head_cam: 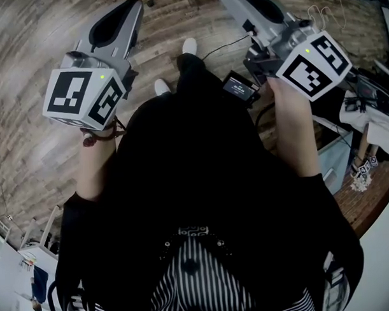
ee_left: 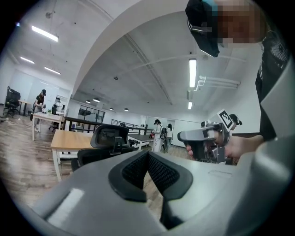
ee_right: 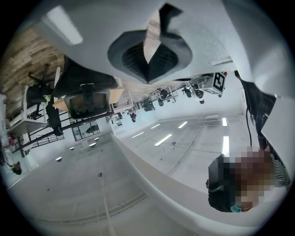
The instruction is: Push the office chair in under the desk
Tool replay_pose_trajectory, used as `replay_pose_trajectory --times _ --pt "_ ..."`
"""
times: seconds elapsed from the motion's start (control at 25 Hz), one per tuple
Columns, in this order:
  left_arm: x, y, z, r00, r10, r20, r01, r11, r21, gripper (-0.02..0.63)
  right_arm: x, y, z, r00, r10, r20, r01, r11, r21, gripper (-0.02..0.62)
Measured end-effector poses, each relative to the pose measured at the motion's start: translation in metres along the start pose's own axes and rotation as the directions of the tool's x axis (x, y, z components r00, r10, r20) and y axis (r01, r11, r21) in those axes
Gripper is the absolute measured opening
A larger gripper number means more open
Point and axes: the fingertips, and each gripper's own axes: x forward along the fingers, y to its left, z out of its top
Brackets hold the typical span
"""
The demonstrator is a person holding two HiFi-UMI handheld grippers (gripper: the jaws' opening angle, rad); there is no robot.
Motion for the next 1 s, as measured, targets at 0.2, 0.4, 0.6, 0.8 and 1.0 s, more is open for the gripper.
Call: replay_pose_trajectory --times 0.2,0.4,0.6,0.8,1.0 --pt "0.019 0.001 0.004 1.0 0.018 0.003 -0.018 1.0 0.018 0.002 0.002 -0.021 0.008 0.999 0.023 0.028 -0.023 1.0 0.004 0.0" --pt "0.053 0.0 0.015 1.0 0.017 0.001 -0.017 0.999 0.043 0.002 0.007 -0.049 0.026 0.997 0.052 0.055 -0.052 0.999 -0.007 0.0" --pt "0.08 0.016 0.022 1.0 0.015 0.014 -0.016 0.999 0.046 0.002 0.024 -0.072 0.035 0.997 0.057 0.048 -0.056 0.998 -0.015 0.0" --pt "0.123 0.016 0.041 1.0 0.027 0.013 -0.028 0.998 0.048 0.002 0.024 -0.108 0.057 0.996 0.075 0.046 -0.075 0.997 -0.01 0.0" --pt "0.163 0.014 0.053 0.999 0.032 0.006 -0.033 0.997 0.064 0.002 0.026 -0.144 0.078 0.993 0.107 0.045 -0.106 0.994 -0.023 0.0"
